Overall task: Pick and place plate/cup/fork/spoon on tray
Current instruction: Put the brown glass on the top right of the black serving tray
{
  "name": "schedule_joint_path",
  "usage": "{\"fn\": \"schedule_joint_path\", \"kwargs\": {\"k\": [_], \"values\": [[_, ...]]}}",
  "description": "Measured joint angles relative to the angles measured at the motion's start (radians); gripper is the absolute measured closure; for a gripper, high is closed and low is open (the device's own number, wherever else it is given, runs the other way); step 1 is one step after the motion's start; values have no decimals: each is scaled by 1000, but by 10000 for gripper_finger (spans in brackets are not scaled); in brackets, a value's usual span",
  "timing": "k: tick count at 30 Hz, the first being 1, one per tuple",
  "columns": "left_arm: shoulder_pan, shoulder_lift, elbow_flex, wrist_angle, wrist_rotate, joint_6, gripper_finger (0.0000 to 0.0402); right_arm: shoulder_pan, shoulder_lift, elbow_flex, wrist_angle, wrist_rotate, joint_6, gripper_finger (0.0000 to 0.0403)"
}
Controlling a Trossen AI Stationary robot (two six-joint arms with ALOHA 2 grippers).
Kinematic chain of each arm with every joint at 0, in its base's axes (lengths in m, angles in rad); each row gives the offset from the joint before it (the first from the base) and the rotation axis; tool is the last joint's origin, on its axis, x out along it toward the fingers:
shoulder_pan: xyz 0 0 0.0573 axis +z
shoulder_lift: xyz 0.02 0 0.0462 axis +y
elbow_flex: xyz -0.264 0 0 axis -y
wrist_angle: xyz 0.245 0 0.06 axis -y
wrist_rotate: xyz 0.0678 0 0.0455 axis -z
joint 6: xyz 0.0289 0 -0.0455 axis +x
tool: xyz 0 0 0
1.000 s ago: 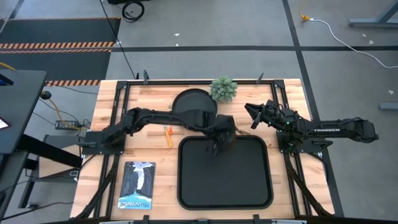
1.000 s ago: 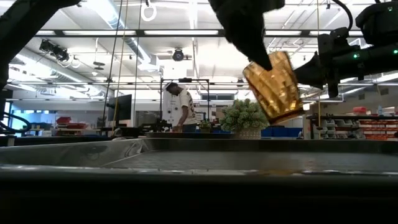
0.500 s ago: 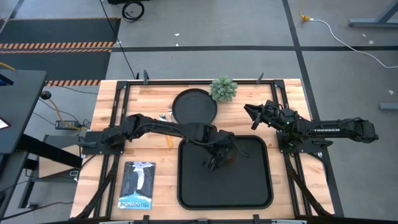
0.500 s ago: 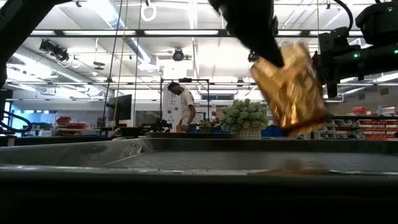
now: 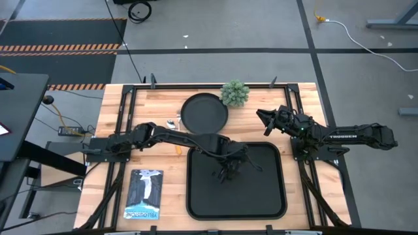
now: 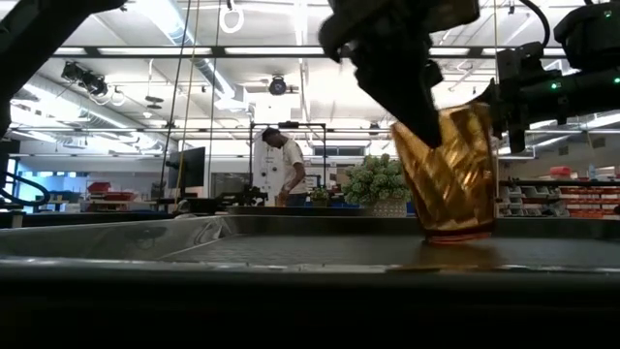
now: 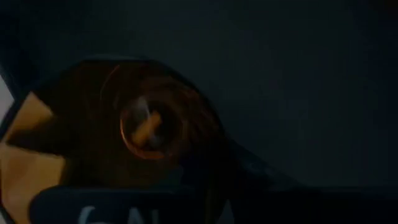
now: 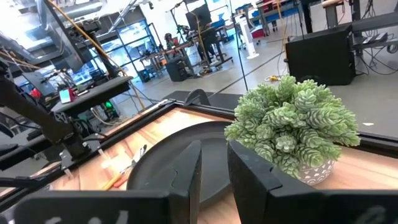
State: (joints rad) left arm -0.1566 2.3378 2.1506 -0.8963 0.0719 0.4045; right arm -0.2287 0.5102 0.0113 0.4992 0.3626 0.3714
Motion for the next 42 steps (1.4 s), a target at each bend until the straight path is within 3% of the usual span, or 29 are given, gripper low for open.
{"fn": "schedule_joint_path", "kwargs": {"k": [14, 20, 29, 36, 42], "values": [[-1, -1, 0, 63, -54, 57, 231, 0, 0, 0, -3, 0, 3, 318], [-28, -15, 17, 71, -162, 108, 201, 0, 0, 0, -3, 0, 3, 318], [-79, -99, 30, 29, -236, 67, 196, 0, 0, 0, -22, 1, 2, 318], [-83, -121, 26, -184, -298, -124, 202, 0, 0, 0, -39, 2, 12, 318], [-96, -149, -83, -167, -400, -164, 230, 0, 0, 0, -44, 1, 18, 318]]}}
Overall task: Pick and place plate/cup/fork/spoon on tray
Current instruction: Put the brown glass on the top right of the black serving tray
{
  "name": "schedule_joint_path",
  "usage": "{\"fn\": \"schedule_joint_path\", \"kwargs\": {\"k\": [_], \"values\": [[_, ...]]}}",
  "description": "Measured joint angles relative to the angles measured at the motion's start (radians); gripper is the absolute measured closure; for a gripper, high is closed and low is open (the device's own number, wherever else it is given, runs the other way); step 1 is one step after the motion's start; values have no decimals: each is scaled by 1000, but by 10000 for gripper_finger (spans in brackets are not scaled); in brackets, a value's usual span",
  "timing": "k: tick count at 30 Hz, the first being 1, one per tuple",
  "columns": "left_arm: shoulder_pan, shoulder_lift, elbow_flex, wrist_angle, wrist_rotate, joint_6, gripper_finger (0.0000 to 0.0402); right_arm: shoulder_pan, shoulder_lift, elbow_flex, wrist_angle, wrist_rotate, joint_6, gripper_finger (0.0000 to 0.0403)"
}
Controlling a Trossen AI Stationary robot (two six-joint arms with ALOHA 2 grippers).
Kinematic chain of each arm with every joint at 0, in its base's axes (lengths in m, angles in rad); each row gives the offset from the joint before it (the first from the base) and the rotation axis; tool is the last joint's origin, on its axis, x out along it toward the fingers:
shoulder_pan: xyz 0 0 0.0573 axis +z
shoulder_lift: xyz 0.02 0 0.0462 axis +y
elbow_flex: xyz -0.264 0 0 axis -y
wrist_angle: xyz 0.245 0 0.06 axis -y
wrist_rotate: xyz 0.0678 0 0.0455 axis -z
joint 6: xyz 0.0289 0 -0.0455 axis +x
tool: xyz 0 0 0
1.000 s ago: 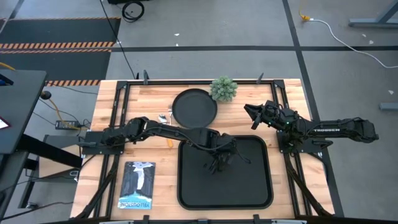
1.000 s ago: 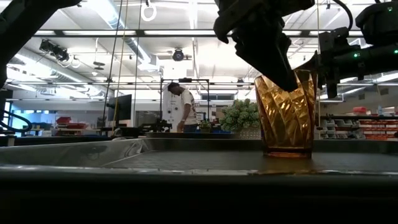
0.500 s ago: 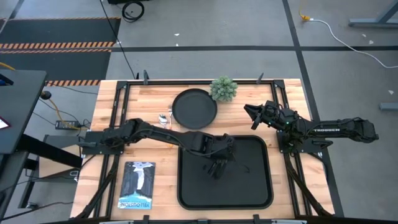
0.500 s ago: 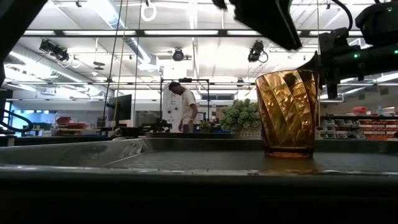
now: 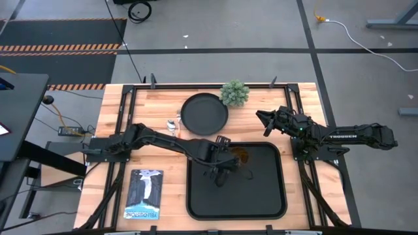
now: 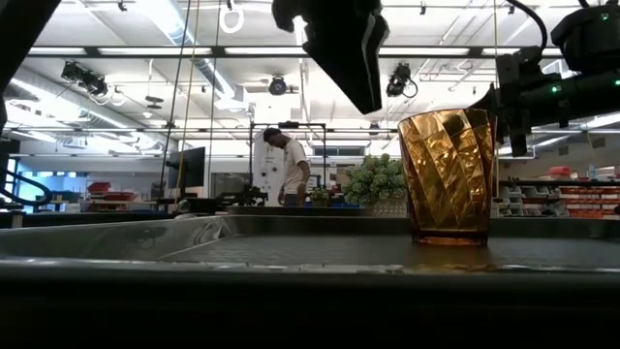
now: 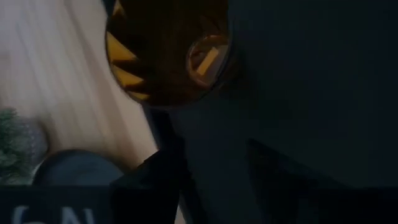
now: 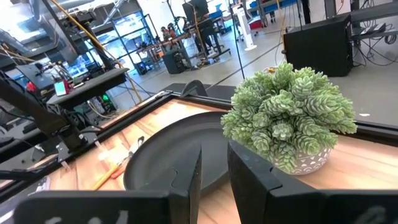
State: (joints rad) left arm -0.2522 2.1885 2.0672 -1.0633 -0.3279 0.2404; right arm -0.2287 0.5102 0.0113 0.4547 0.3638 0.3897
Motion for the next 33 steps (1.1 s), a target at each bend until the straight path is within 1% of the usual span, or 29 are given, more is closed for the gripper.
{"fn": "schedule_joint_path", "kwargs": {"k": [3, 6, 9, 12, 14, 16, 18, 21, 23, 25, 27, 29, 33], "values": [[-1, -51, -102, 84, 15, -19, 243, 0, 0, 0, -1, 0, 0, 318], [7, -97, -260, 194, 39, -25, 254, 0, 0, 0, 0, 0, -4, 318], [26, -174, -424, 366, 61, -47, 259, 0, 0, 0, 0, 0, -5, 318], [45, -245, -577, 566, 127, -73, 260, 0, 0, 0, 0, 0, -8, 318], [55, -265, -667, 688, 158, -97, 260, 0, 0, 0, 0, 0, -9, 318], [58, -272, -730, 778, 163, -111, 260, 0, 0, 0, 2, 1, -11, 318], [60, -274, -770, 848, 171, -133, 260, 0, 0, 0, 2, 0, -11, 318], [60, -259, -815, 949, 211, -164, 260, 0, 0, 0, 5, 0, -11, 318], [59, -257, -831, 969, 221, -179, 260, 0, 0, 0, 9, 1, -11, 318], [62, -246, -831, 1034, 221, -180, 260, 0, 0, 0, 11, 0, -12, 318], [64, -241, -833, 1062, 224, -183, 260, 0, 2, 0, 24, 0, -15, 318], [66, -215, -829, 1146, 230, -184, 260, 0, 1, 0, 25, 0, -15, 318], [68, -180, -831, 1210, 232, -186, 260, 0, 4, 0, 31, 0, -15, 318]]}}
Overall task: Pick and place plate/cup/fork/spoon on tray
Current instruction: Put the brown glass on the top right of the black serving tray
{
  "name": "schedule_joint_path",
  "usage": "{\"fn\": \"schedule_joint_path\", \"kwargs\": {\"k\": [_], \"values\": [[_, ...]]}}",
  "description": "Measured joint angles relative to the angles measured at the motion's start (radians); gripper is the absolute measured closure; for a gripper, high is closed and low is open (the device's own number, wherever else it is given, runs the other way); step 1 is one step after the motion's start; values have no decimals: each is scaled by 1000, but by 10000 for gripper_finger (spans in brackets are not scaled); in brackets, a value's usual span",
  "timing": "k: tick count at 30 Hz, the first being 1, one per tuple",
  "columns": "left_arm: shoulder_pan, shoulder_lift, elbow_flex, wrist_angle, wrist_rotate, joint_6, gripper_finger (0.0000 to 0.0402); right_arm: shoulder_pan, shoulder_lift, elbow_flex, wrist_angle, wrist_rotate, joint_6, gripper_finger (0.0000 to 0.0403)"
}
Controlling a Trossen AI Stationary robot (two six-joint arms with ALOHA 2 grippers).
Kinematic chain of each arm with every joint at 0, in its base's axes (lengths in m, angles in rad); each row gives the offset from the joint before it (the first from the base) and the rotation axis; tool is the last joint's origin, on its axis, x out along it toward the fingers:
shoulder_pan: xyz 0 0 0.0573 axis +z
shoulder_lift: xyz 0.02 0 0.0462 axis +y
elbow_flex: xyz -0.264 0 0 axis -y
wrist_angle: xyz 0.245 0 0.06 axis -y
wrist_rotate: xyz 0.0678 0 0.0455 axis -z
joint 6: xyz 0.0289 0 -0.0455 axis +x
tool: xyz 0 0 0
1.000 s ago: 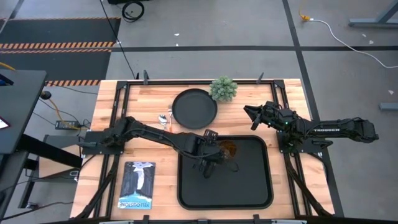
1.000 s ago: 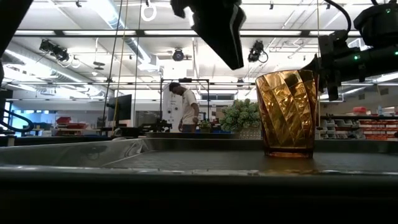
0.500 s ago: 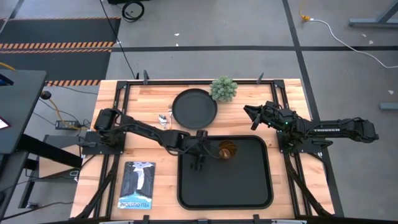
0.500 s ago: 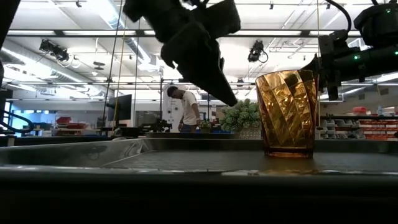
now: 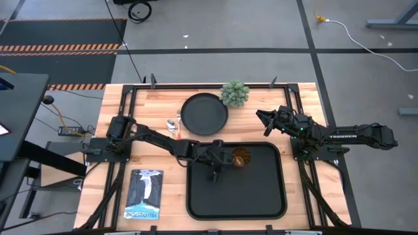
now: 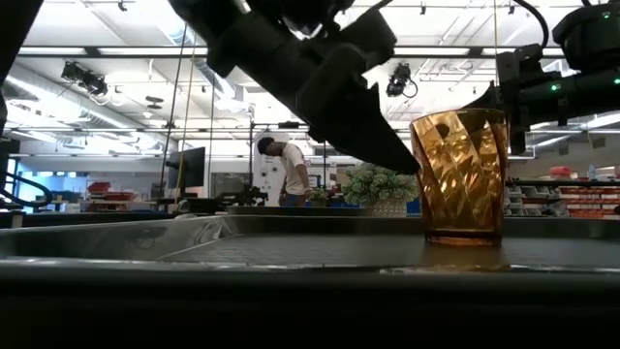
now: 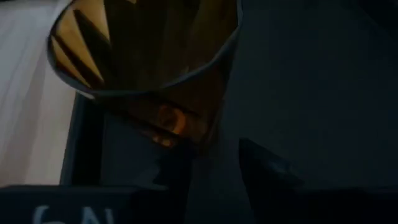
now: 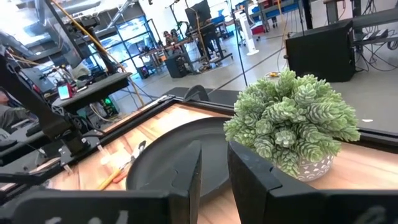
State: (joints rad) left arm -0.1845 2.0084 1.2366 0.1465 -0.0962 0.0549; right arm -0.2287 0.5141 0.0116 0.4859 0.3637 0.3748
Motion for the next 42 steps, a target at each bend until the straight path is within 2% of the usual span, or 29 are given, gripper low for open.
{"fn": "schedule_joint_path", "kwargs": {"k": [21, 23, 27, 30, 35, 42], "values": [[21, 112, 2, 327, -4, -35, 260, -1, 3, 0, 15, 0, -4, 318], [23, 115, 2, 317, 10, -20, 260, -1, 3, 0, 16, 0, -3, 318], [27, 116, 2, 291, 152, -17, 260, -1, 3, 0, 16, 0, -3, 318], [27, 116, 1, 277, 196, -18, 260, -1, 3, 0, 15, 0, -1, 318], [26, 132, 2, 361, 193, -71, 260, -1, 3, 0, 15, 0, -1, 318], [29, 196, 60, 324, 167, -96, 260, -1, 3, 0, 19, 0, -2, 318]]}}
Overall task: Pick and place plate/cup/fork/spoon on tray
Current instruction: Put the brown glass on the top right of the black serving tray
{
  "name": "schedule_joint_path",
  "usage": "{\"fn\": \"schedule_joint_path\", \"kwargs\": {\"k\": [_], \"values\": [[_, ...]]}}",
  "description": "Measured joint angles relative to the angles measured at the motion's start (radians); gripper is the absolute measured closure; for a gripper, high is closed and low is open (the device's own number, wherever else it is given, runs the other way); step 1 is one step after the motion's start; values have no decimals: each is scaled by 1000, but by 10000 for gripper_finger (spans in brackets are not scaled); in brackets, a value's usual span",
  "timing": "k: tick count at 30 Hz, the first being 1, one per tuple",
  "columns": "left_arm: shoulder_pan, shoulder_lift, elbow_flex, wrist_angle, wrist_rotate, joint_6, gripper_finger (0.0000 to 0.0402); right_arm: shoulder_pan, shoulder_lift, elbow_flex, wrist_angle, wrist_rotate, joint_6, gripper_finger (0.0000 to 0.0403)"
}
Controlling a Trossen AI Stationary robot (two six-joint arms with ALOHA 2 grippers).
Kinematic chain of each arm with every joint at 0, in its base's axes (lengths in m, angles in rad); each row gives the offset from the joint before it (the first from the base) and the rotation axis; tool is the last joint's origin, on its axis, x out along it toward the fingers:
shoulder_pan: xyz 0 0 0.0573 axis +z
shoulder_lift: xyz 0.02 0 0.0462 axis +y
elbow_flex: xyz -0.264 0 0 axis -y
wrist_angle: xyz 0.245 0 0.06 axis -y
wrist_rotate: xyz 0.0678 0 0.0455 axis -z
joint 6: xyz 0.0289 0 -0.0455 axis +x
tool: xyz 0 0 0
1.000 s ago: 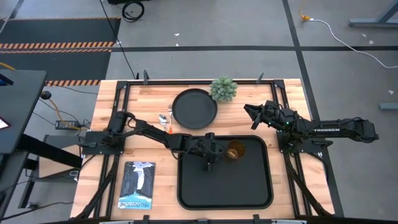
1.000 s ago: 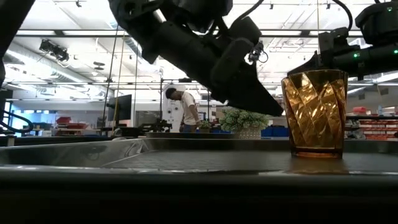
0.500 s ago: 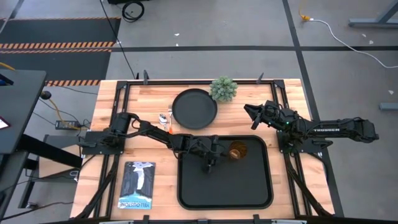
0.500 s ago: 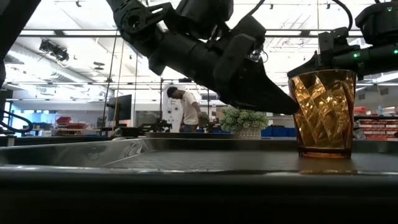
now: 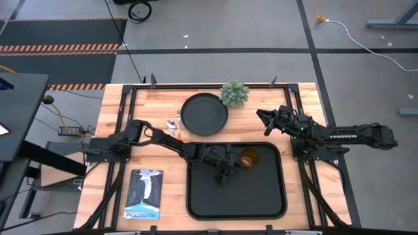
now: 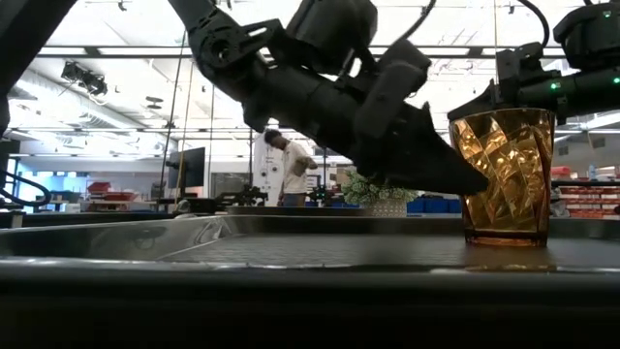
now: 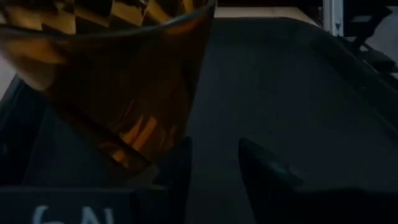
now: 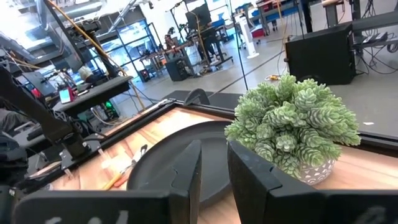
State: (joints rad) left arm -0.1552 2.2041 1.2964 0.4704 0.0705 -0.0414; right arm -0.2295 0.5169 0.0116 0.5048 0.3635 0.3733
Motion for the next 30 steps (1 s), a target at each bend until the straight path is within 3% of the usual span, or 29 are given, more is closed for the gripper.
{"fn": "schedule_joint_path", "kwargs": {"k": [7, 17, 30], "values": [[10, 36, 65, -28, -28, 25, 260, 0, 0, 0, 11, 0, 0, 318], [41, 36, 66, -85, -44, 46, 260, 0, 0, 0, 18, 0, -4, 318], [38, 36, 66, 28, -82, 7, 260, 0, 0, 0, 21, 0, -7, 318]]}}
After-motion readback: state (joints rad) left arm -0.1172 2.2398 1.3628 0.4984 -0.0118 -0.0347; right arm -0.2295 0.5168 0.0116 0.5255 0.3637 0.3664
